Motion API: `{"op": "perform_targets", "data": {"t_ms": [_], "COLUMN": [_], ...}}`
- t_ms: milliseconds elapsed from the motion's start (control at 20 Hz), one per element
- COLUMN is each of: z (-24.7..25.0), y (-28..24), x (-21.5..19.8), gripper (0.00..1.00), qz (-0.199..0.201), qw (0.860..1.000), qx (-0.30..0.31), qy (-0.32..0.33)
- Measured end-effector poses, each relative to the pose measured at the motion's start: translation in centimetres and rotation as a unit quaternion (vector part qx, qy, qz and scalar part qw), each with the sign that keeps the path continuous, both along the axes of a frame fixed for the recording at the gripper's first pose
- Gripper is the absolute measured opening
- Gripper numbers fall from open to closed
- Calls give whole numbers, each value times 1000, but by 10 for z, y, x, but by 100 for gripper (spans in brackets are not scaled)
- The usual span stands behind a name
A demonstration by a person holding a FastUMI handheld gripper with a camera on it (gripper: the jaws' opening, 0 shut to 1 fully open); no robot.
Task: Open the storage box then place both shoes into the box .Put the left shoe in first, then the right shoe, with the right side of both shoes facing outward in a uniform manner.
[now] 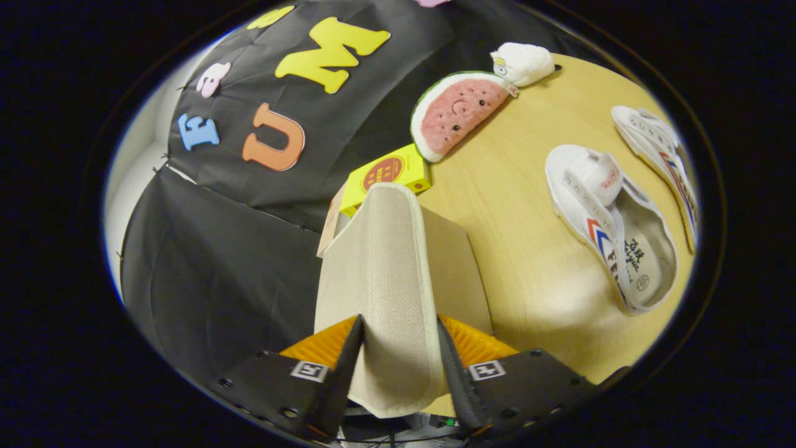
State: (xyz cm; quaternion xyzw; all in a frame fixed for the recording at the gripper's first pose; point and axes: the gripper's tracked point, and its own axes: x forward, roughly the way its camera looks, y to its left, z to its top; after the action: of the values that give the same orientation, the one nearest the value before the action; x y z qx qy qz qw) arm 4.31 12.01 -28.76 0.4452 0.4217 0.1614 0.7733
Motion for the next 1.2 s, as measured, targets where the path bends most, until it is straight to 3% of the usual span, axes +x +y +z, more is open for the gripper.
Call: {"op": "perform_targets", "data": {"t_ms": [50,150,250,300,350,450,850,1200], "z": [2,6,12,13,24,32,122,199], "y": [-4,-16,-32,-35,-30,-26,3,103], "x": [1,-1,-3,-7,-9,-8,-7,-5], "gripper": [63,63,33,18,18,0,0,0], "qz": [4,2,-23,-15,-14,-1,19,69], "qw": [1000,1000,998,998,999,998,990,975], "qx": [-7,-30,-51,-53,-38,-61,-102,-126], "qy": [1,-5,-6,-5,-12,-23,-93,-172]}}
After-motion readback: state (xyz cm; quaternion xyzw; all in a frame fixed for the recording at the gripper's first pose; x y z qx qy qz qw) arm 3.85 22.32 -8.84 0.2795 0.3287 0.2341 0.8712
